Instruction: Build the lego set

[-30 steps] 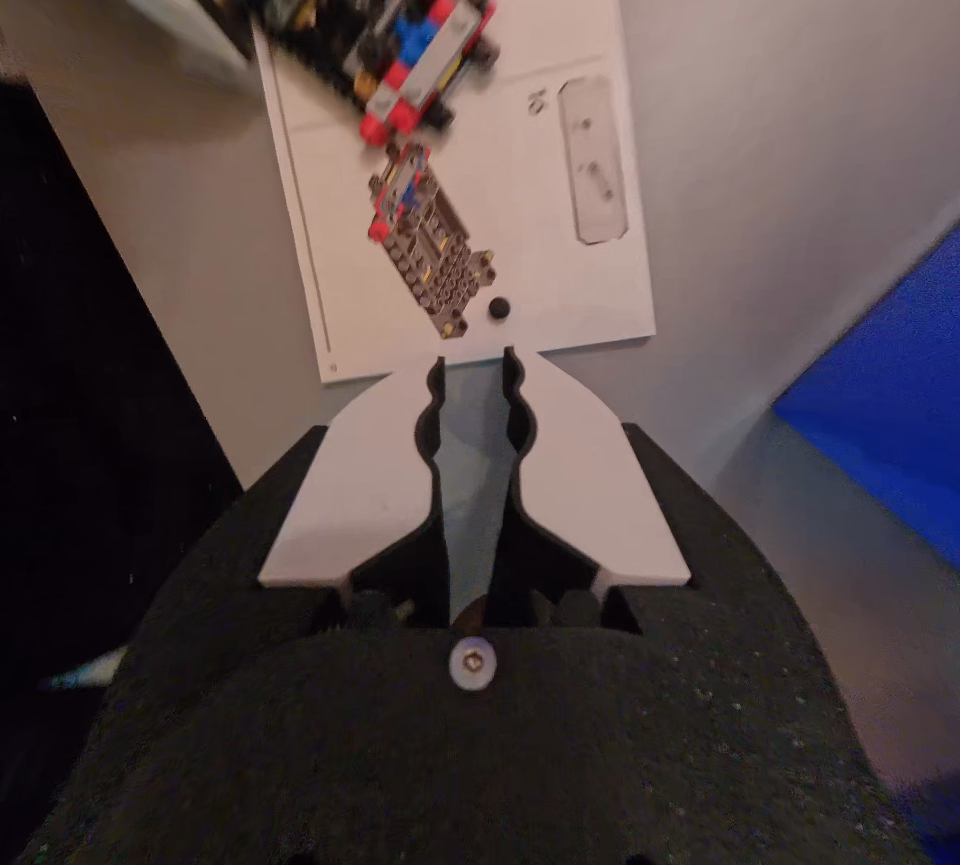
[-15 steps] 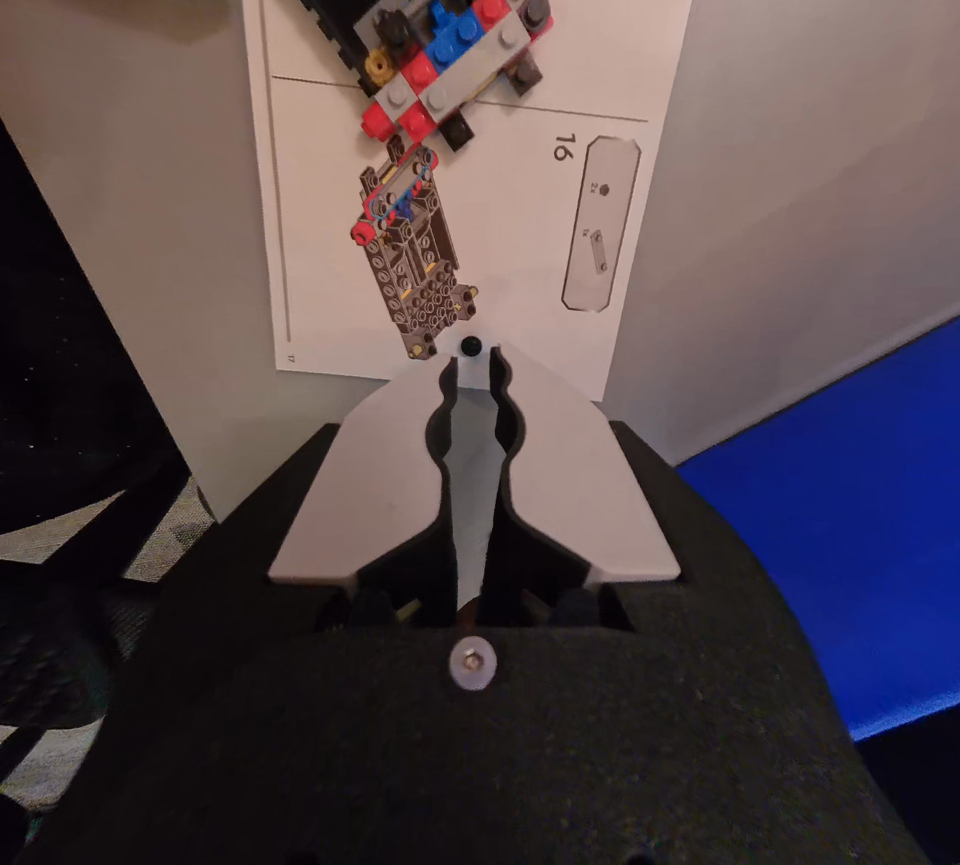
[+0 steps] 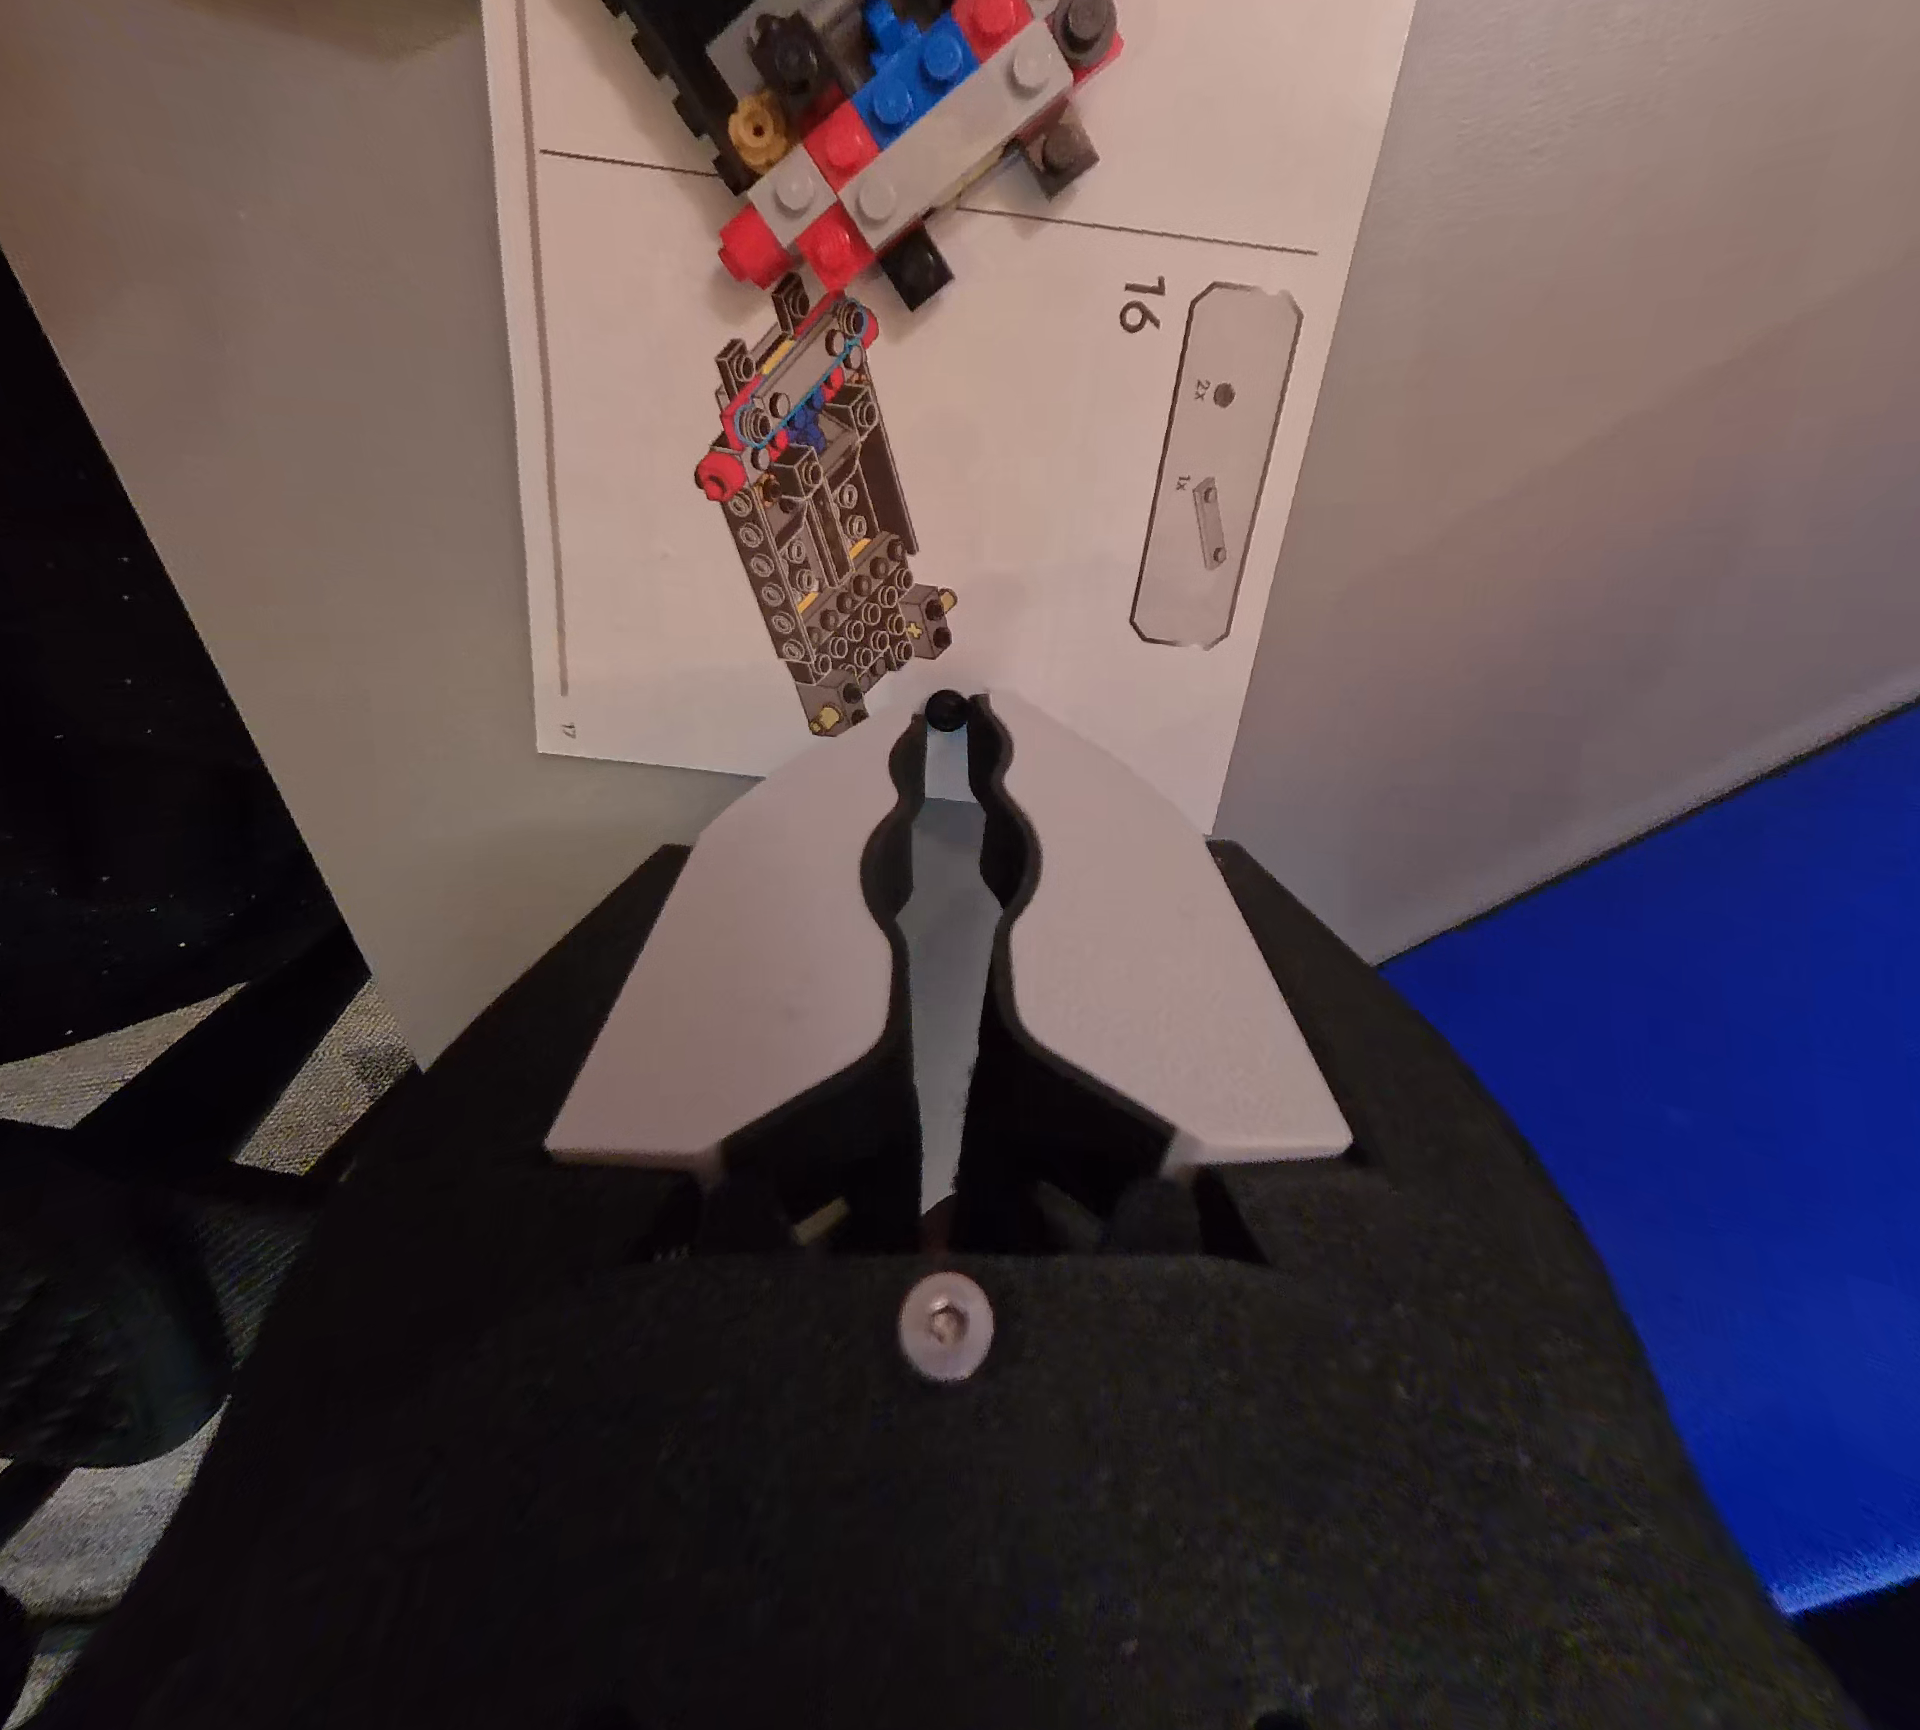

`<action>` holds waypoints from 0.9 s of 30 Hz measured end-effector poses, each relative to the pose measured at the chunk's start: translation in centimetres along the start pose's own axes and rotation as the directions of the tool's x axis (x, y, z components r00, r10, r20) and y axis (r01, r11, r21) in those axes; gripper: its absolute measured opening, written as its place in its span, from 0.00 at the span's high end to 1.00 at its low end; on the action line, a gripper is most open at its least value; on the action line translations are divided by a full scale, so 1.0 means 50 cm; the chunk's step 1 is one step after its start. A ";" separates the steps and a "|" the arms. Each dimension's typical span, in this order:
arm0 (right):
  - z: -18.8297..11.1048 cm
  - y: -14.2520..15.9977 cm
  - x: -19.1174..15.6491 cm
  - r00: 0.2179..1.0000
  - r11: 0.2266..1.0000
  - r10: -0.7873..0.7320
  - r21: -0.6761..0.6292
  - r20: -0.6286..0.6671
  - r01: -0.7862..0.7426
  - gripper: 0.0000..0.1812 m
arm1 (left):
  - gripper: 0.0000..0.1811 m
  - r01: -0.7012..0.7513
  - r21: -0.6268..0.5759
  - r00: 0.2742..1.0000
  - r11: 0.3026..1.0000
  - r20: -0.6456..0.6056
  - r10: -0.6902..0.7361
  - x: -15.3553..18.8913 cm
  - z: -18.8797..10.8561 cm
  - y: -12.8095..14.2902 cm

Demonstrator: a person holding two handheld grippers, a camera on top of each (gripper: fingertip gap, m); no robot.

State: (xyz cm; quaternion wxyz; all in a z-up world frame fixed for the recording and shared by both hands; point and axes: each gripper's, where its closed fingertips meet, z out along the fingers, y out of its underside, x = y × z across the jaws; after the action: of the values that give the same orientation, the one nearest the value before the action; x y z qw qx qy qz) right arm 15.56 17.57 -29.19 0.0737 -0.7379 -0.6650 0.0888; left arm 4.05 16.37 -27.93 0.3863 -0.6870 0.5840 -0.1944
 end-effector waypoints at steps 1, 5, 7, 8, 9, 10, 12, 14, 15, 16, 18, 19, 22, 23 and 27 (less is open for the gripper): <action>-0.002 -0.001 0.001 1.000 1.000 0.001 0.003 -0.001 -0.001 0.96 | 0.58 0.000 0.003 1.000 1.000 0.002 0.000 -0.001 -0.001 -0.001; -0.025 -0.032 -0.001 1.000 0.996 -0.003 0.090 -0.004 0.004 0.96 | 0.59 0.014 0.036 1.000 0.999 0.003 -0.014 -0.003 -0.004 -0.010; -0.041 -0.065 -0.008 1.000 0.986 -0.023 0.166 -0.003 0.023 0.96 | 0.60 0.021 0.056 1.000 0.998 0.003 -0.021 -0.004 -0.007 -0.014; -0.047 -0.083 -0.014 0.999 0.979 -0.038 0.201 -0.003 0.038 0.96 | 0.62 0.022 0.063 1.000 0.998 0.005 -0.022 -0.006 -0.008 -0.015; -0.051 -0.098 -0.019 0.999 0.972 -0.053 0.227 -0.001 0.051 0.96 | 0.64 0.018 0.069 1.000 0.997 0.003 -0.019 -0.005 -0.009 -0.016; -0.052 -0.111 -0.025 0.998 0.969 -0.067 0.240 0.004 0.064 0.96 | 0.66 0.014 0.073 1.000 0.997 0.003 -0.014 -0.004 -0.009 -0.016; -0.043 -0.126 -0.030 0.995 0.969 -0.096 0.229 -0.005 0.095 0.96 | 0.69 -0.001 0.078 1.000 0.997 0.009 0.000 -0.004 -0.010 -0.017; -0.031 -0.134 -0.028 0.993 0.972 -0.114 0.208 -0.011 0.114 0.96 | 0.70 -0.009 0.080 1.000 0.997 0.010 0.008 -0.003 -0.010 -0.017; -0.026 -0.138 -0.028 0.993 0.973 -0.118 0.201 -0.006 0.117 0.96 | 0.70 -0.009 0.080 1.000 0.997 0.008 0.009 -0.002 -0.010 -0.017; -0.022 -0.142 -0.027 0.993 0.973 -0.119 0.197 -0.002 0.117 0.96 | 0.71 -0.010 0.081 1.000 0.997 0.006 0.009 -0.001 -0.010 -0.017; -0.017 -0.144 -0.027 0.993 0.976 -0.118 0.186 0.003 0.116 0.96 | 0.72 -0.010 0.088 1.000 0.996 0.004 0.009 0.001 -0.011 -0.018; -0.015 -0.144 -0.026 0.993 0.977 -0.116 0.181 -0.001 0.115 0.96 | 0.72 -0.010 0.087 1.000 0.996 0.003 0.010 0.001 -0.010 -0.018; -0.009 -0.144 -0.028 0.995 0.979 -0.100 0.177 -0.003 0.099 0.96 | 0.73 -0.005 0.087 1.000 0.996 -0.004 0.005 0.003 -0.008 -0.017; -0.007 -0.142 -0.027 0.996 0.981 -0.087 0.172 -0.005 0.087 0.96 | 0.73 -0.003 0.087 1.000 0.996 -0.006 0.004 0.003 -0.007 -0.017; -0.001 -0.141 -0.028 0.999 0.985 -0.045 0.166 -0.005 0.045 0.96 | 0.73 0.005 0.084 1.000 0.996 -0.012 -0.004 0.004 -0.007 -0.016</action>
State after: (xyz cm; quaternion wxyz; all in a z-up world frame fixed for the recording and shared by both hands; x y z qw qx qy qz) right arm 8.58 16.92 -27.50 0.1370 -0.7141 -0.6718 0.1416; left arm 4.37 16.09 -27.15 0.4106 -0.6703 0.5762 -0.2237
